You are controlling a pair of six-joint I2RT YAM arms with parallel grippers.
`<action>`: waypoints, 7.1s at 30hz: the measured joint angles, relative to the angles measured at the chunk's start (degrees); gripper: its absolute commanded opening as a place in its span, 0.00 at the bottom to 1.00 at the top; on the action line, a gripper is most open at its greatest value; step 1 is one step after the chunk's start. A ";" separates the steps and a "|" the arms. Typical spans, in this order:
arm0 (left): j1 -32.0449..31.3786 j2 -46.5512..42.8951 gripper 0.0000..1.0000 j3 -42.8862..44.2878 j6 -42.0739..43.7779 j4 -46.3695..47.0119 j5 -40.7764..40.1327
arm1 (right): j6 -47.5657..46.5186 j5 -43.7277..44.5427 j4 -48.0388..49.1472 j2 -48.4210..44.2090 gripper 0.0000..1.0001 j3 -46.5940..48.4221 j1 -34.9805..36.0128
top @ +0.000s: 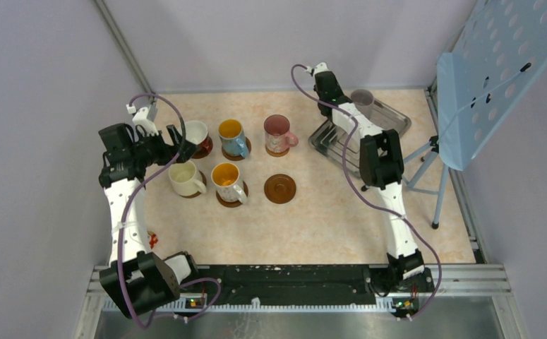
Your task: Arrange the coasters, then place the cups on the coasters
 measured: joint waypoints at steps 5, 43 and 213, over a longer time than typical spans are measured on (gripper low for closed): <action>0.00 -0.02 0.99 0.00 0.00 0.00 -0.02 | 0.20 -1.88 -2.75 -3.58 0.35 -4.11 -0.04; 0.11 -0.55 0.99 0.00 -0.02 -0.04 0.44 | 5.38 -19.69 -14.29 -26.12 0.65 -25.55 -14.62; 0.35 -1.75 0.99 -2.89 3.45 -1.55 0.28 | 22.67 -36.57 -3.04 -47.78 0.76 -63.80 29.27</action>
